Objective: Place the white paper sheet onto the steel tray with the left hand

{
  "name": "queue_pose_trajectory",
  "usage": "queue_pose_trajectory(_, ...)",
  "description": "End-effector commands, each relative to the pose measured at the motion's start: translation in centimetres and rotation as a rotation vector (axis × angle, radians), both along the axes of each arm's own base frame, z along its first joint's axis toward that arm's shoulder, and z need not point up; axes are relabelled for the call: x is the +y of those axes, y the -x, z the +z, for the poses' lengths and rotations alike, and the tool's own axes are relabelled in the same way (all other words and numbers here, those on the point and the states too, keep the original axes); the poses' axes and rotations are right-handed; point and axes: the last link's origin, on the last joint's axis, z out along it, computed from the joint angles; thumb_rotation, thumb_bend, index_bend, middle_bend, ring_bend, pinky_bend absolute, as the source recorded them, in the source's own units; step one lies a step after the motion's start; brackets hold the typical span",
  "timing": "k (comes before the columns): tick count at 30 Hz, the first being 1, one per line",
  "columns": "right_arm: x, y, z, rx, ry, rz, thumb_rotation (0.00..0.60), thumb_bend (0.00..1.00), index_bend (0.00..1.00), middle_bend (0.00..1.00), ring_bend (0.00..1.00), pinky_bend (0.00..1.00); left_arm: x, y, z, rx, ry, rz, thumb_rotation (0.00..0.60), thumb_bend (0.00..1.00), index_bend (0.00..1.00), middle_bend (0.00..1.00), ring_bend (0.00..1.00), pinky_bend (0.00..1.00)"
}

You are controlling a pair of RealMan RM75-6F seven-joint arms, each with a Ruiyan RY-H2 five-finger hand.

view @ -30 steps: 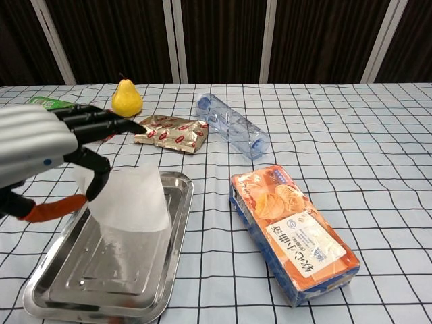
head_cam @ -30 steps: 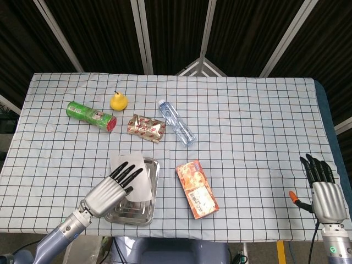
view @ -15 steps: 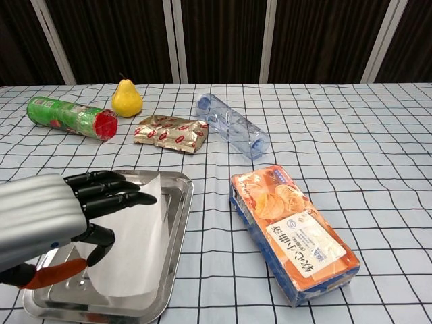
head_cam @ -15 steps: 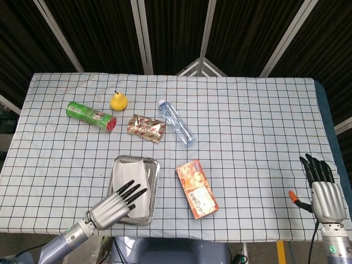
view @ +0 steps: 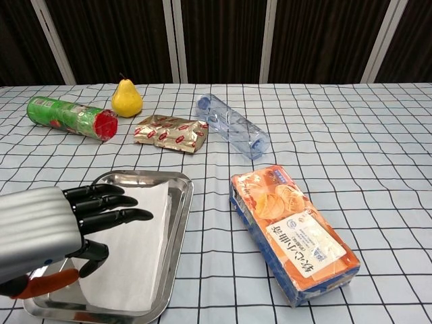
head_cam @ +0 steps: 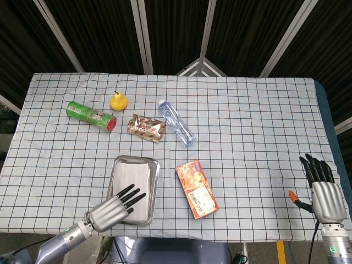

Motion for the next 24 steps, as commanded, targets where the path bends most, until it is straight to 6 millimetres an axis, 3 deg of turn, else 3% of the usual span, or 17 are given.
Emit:
queue_pose_trajectory(1, 0.0, 0.0, 0.0, 0.0, 0.0, -0.001, 0.6, 0.31, 0.0, 0.0, 0.0, 0.0, 0.3, 0.1, 0.1, 0.005, -0.002, -0.001, 0.6, 0.52, 0.57, 0.0, 0.0, 0.0)
queue_pose_trajectory(9, 0.0, 0.0, 0.0, 0.0, 0.0, 0.001, 0.6, 0.31, 0.0, 0.0, 0.0, 0.0, 0.8, 0.3, 0.5, 0.019, -0.007, -0.004, 0.6, 0.47, 0.51, 0.0, 0.0, 0.0)
queue_pose_trajectory(11, 0.0, 0.0, 0.0, -0.001, 0.0, 0.0, 0.6, 0.31, 0.0, 0.0, 0.0, 0.0, 0.9, 0.5, 0.6, 0.024, -0.008, -0.002, 0.6, 0.38, 0.4, 0.0, 0.0, 0.0)
queue_pose_trajectory(14, 0.0, 0.0, 0.0, -0.001, 0.001, 0.0, 0.6, 0.31, 0.0, 0.0, 0.0, 0.0, 1.0, 0.6, 0.9, 0.019, -0.015, 0.009, 0.6, 0.22, 0.16, 0.0, 0.0, 0.0)
queue_pose_trajectory(17, 0.0, 0.0, 0.0, -0.001, 0.0, -0.001, 0.6, 0.31, 0.0, 0.0, 0.0, 0.0, 1.1, 0.7, 1.4, 0.017, -0.024, 0.022, 0.6, 0.14, 0.03, 0.0, 0.0, 0.0)
queue_pose_trajectory(21, 0.0, 0.0, 0.0, -0.001, 0.0, 0.0, 0.6, 0.31, 0.0, 0.0, 0.0, 0.0, 1.5, 0.9, 2.7, 0.005, -0.04, 0.06, 0.6, 0.12, 0.0, 0.0, 0.0, 0.0)
queue_pose_trajectory(24, 0.0, 0.0, 0.0, 0.0, -0.001, -0.001, 0.6, 0.31, 0.0, 0.0, 0.0, 0.0, 1.8, 1.4, 3.6, 0.016, -0.041, 0.118, 0.6, 0.18, 0.0, 0.0, 0.0, 0.0)
